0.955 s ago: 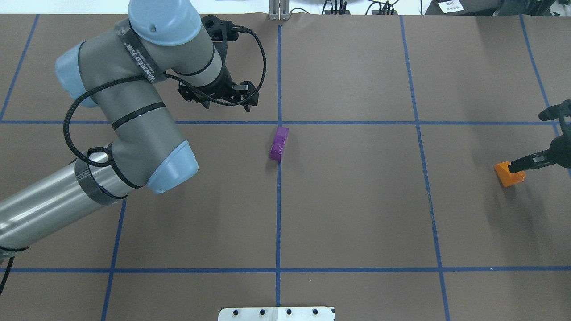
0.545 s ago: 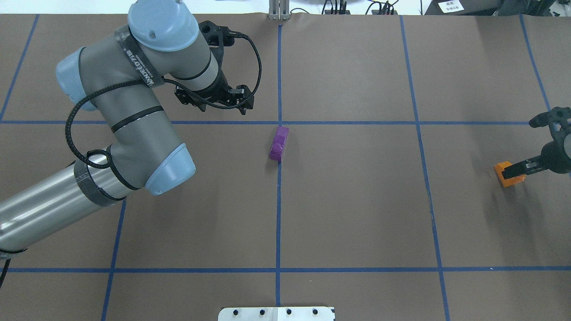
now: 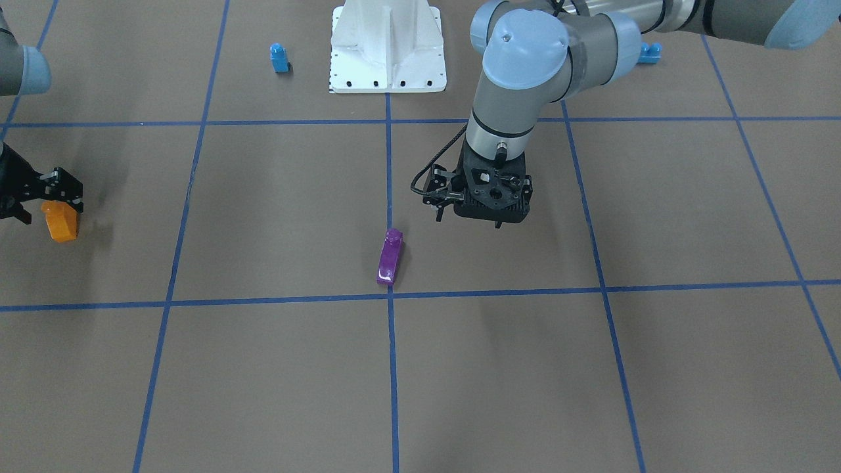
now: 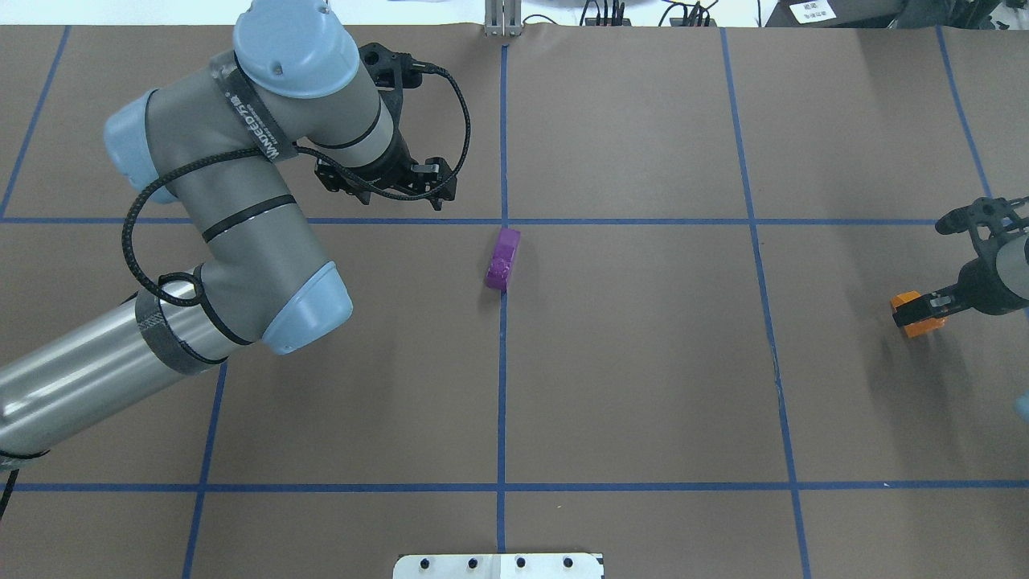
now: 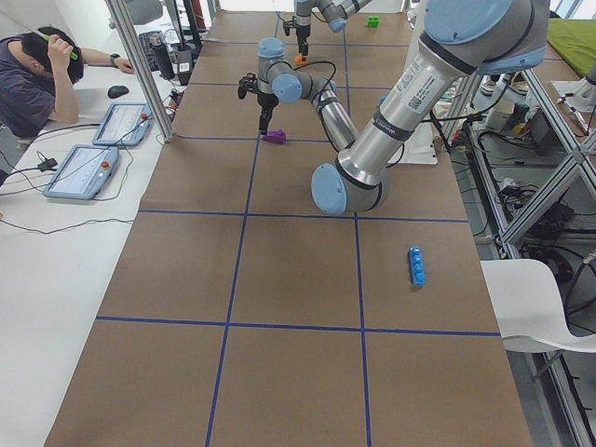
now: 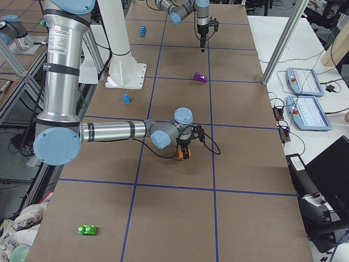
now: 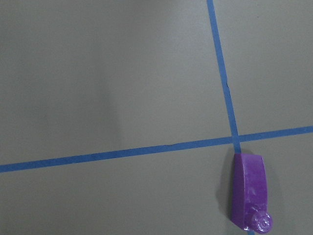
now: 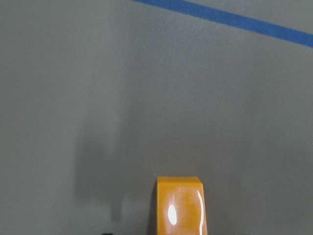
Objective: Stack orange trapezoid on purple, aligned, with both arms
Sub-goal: 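Raise the left gripper away while the right gripper grasps the orange block, then carry the orange block with the right gripper over the purple block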
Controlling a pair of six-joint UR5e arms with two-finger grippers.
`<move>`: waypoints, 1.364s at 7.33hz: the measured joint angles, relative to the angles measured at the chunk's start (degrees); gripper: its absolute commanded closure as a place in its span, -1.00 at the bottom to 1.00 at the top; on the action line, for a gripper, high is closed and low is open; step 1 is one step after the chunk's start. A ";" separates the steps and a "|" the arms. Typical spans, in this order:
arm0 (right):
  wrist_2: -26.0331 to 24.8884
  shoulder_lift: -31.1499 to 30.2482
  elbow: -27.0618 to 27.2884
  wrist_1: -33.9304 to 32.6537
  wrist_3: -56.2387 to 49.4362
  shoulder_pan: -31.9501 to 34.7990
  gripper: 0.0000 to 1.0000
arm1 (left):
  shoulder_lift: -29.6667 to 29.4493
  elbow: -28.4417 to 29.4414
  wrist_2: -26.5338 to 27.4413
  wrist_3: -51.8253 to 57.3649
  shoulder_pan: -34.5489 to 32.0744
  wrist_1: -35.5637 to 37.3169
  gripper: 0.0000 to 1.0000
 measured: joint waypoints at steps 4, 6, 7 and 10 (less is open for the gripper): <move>0.05 0.05 -1.09 0.02 -0.06 -0.18 1.00 | 0.07 0.52 0.00 0.00 0.06 -0.03 -1.00; 0.21 0.16 -0.21 -0.02 -0.14 -0.18 1.00 | 0.09 0.53 0.00 0.00 -0.02 -0.03 -1.00; 1.38 0.69 1.50 -1.09 -0.14 0.06 1.00 | 0.09 0.46 0.00 -0.02 -0.10 -0.02 -1.00; 5.90 16.22 6.80 -21.96 0.65 2.65 1.00 | 1.82 0.01 -0.01 1.71 -0.70 0.03 -1.00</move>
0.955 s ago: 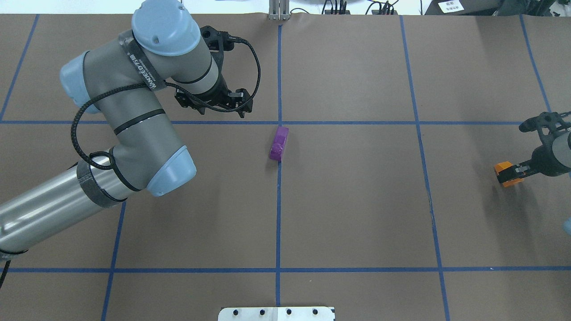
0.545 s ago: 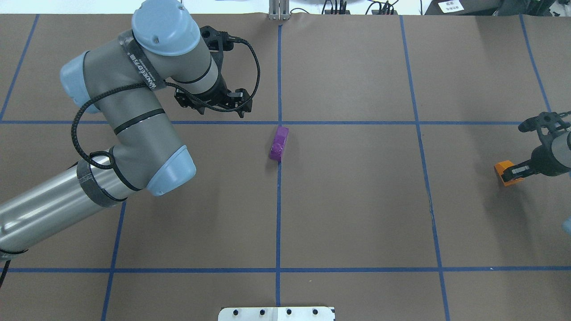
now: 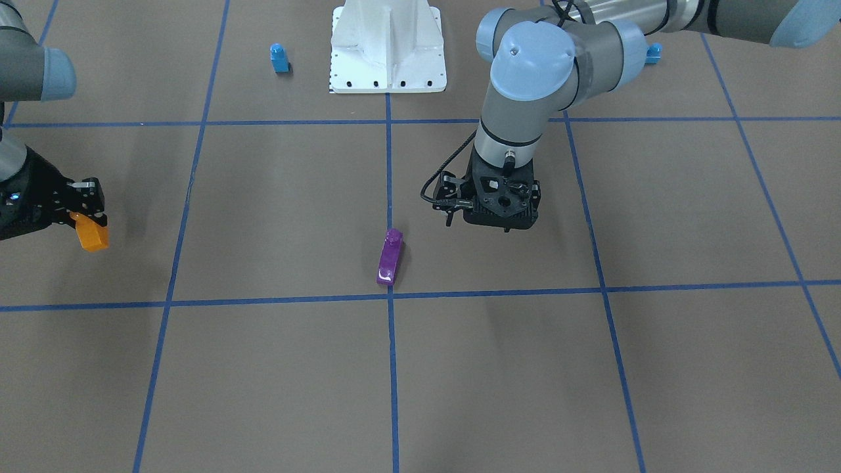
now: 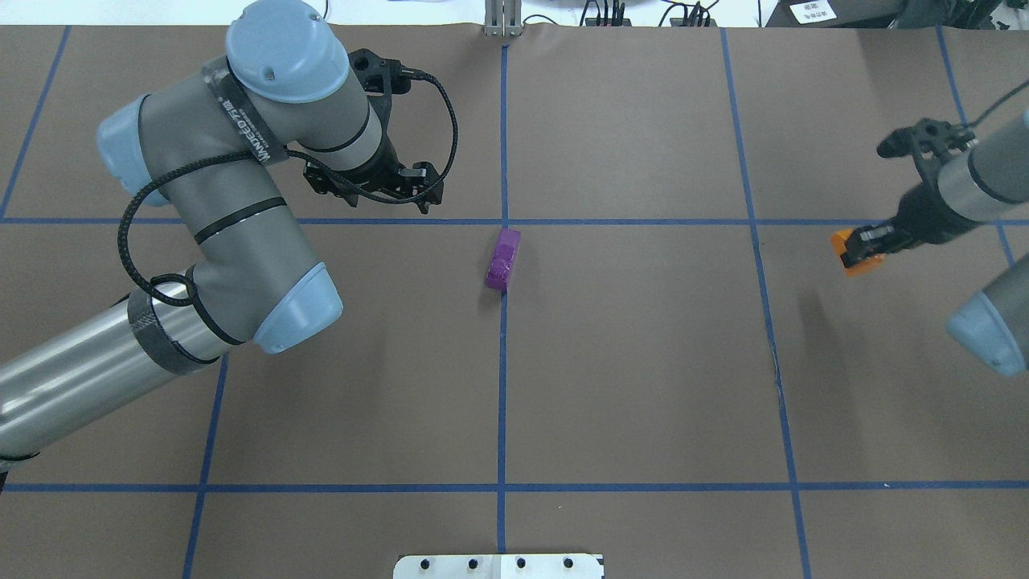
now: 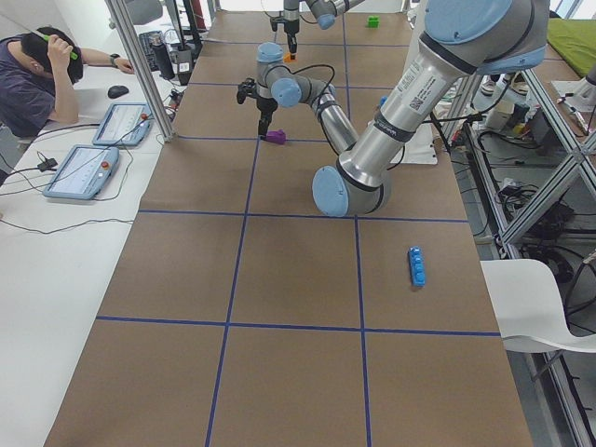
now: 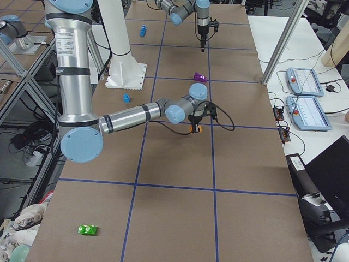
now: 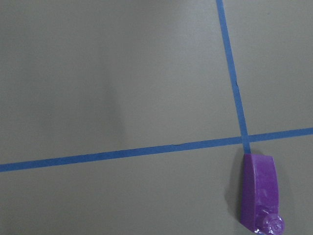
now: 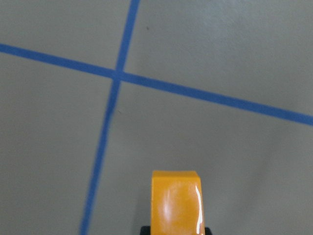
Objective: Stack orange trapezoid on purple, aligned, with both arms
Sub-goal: 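Carry the orange block with the right gripper over the purple block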
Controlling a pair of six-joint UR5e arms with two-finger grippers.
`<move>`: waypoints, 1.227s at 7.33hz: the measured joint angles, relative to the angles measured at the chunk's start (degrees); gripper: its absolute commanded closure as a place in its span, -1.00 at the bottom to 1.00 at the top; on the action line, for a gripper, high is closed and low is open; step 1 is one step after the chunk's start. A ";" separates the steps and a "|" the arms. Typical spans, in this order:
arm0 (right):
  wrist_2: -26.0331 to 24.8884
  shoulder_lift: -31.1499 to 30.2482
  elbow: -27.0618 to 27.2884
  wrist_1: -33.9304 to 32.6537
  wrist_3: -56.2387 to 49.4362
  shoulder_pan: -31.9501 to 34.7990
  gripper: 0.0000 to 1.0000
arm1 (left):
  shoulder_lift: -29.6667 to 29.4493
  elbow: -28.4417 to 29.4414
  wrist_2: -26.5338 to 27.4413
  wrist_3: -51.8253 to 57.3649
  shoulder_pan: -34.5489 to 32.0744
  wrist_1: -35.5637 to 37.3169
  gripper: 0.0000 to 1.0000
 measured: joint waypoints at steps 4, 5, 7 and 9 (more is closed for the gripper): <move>-1.57 32.90 -8.96 -20.71 17.10 -5.36 1.00 | 7.43 -3.23 -0.65 7.13 -4.17 -0.11 -1.00; -3.79 38.64 -13.53 -20.31 23.64 -8.20 1.00 | 8.97 -3.87 -1.10 8.70 -5.35 -0.13 -1.00; -7.73 43.51 -20.08 -14.20 37.11 -13.30 1.00 | 10.64 -4.20 -1.69 10.87 -6.94 -0.15 -1.00; -11.95 46.11 -26.58 -7.04 48.52 -17.21 1.00 | 11.58 -4.25 -1.81 11.57 -7.47 -0.15 -1.00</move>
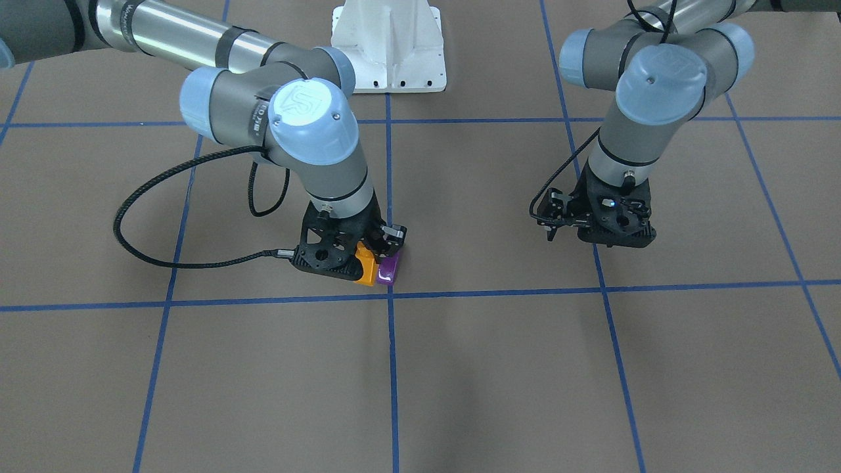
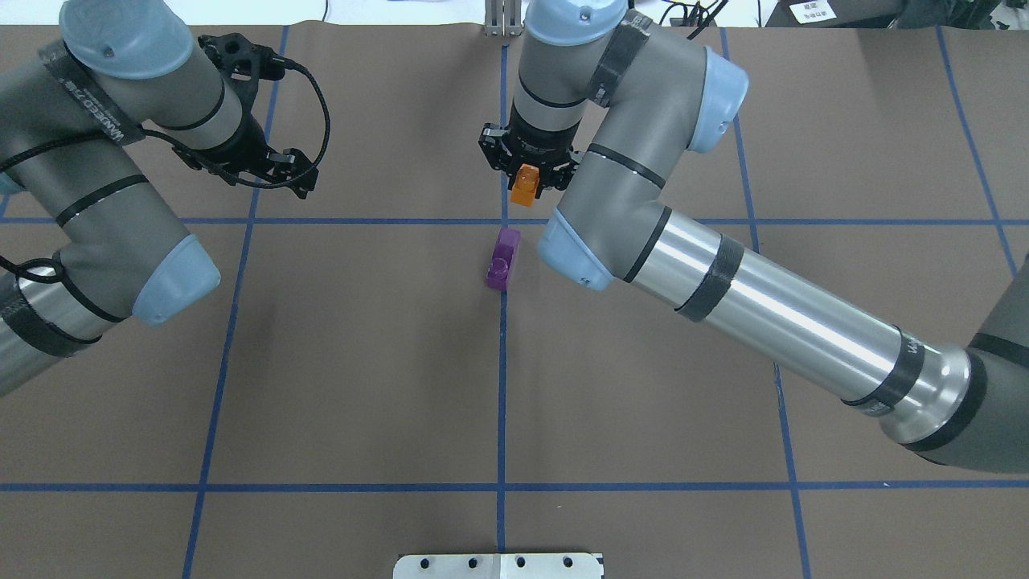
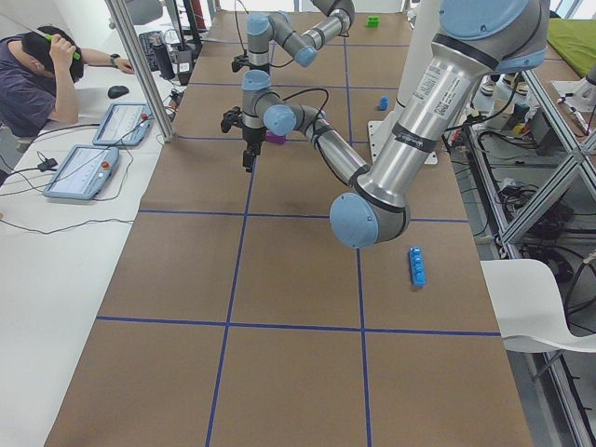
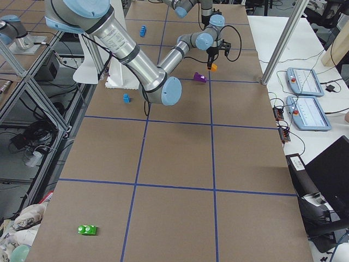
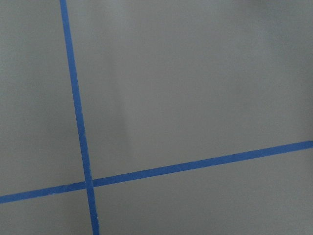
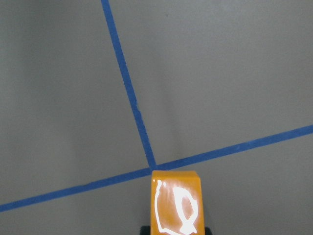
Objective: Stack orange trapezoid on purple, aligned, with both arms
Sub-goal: 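Carry the orange block with the right gripper over the purple block, then lower the orange block onto the purple block, aligning its edges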
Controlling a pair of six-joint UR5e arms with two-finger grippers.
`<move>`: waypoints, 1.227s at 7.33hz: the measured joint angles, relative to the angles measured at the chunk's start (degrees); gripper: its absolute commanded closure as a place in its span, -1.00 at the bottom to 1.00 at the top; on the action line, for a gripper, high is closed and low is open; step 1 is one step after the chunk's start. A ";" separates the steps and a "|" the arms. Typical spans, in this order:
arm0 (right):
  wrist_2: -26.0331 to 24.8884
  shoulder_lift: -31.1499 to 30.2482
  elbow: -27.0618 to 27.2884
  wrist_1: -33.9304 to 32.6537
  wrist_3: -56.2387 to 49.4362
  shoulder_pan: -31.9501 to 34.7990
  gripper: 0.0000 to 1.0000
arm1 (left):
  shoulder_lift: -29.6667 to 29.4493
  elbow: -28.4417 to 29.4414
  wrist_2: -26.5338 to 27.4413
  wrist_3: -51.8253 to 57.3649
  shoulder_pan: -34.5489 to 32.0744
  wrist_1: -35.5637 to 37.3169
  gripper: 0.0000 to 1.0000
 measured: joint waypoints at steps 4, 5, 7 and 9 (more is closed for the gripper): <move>-1.79 1.27 -2.62 -0.44 7.55 -3.40 1.00 | 1.05 -0.05 -0.02 0.19 -0.18 -0.22 -1.00; -1.88 1.20 -2.49 -1.61 9.50 -4.05 1.00 | 1.25 -0.02 0.00 0.19 -0.18 -0.61 -1.00; -2.06 1.18 -2.42 -2.46 12.13 -5.12 1.00 | 1.50 0.01 0.06 0.19 -0.18 -0.95 -1.00; -2.43 1.22 -2.60 -2.58 13.20 -5.69 1.00 | 1.54 0.02 0.01 0.19 -0.18 -1.04 -1.00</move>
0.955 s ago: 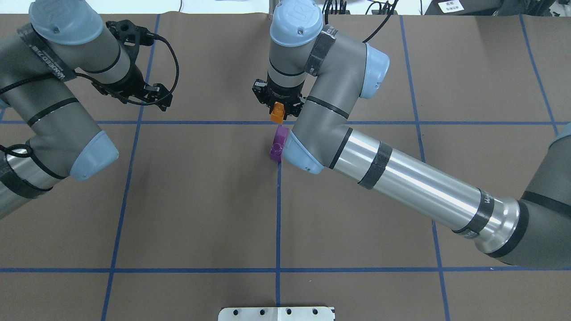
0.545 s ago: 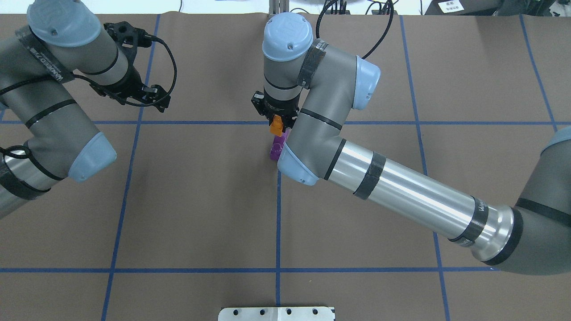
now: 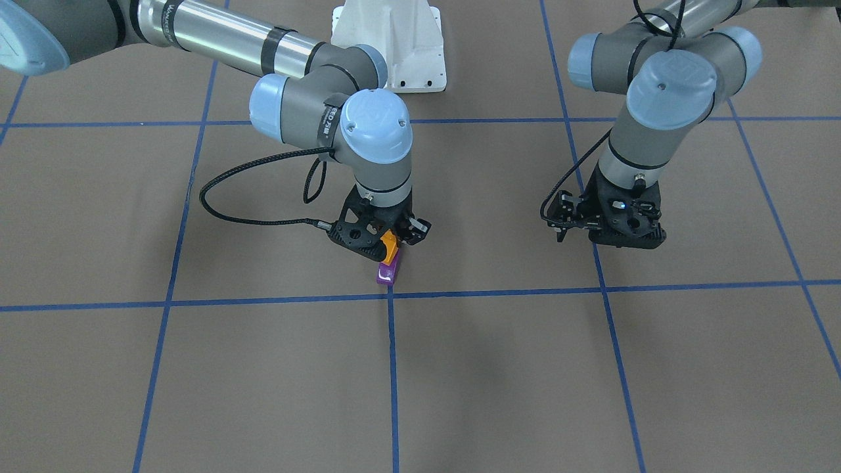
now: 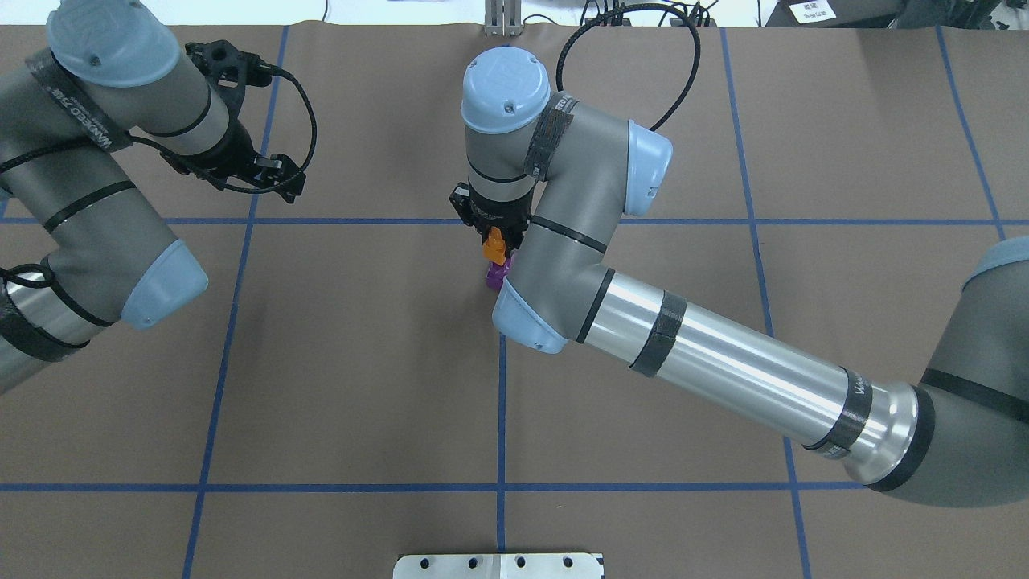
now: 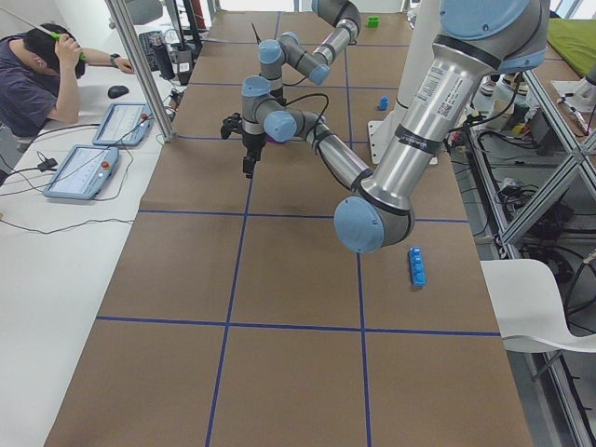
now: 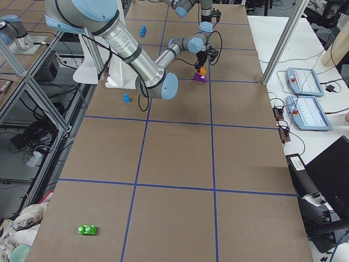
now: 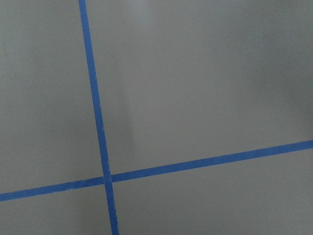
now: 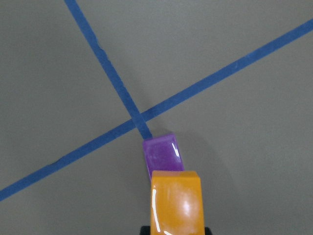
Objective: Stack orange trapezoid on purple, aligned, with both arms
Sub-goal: 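Lower the orange block onto the purple block, aligning its edges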
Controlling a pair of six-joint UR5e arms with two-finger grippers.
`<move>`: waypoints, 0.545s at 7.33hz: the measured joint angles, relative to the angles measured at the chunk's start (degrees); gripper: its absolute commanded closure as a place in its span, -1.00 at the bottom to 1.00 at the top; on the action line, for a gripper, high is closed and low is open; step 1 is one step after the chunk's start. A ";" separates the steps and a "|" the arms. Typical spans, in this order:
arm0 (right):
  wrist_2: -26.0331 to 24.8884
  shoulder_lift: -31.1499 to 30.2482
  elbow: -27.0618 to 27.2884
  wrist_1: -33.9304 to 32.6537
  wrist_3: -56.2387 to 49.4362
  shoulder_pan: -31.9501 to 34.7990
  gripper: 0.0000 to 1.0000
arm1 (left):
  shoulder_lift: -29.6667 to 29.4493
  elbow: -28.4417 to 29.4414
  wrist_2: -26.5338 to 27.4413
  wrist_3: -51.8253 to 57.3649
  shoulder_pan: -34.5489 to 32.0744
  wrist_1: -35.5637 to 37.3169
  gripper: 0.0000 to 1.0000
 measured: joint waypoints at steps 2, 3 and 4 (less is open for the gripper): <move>-0.79 0.00 -0.24 -0.02 0.19 -0.36 1.00 | 0.03 0.00 -0.03 0.00 -0.03 -0.01 -1.00; -0.95 -0.01 -0.31 -0.02 0.21 -0.54 1.00 | 0.06 0.00 -0.03 0.00 -0.04 -0.02 -1.00; -1.16 0.00 -0.33 -0.01 0.21 -0.76 1.00 | 0.08 0.00 -0.01 0.00 -0.03 -0.02 -1.00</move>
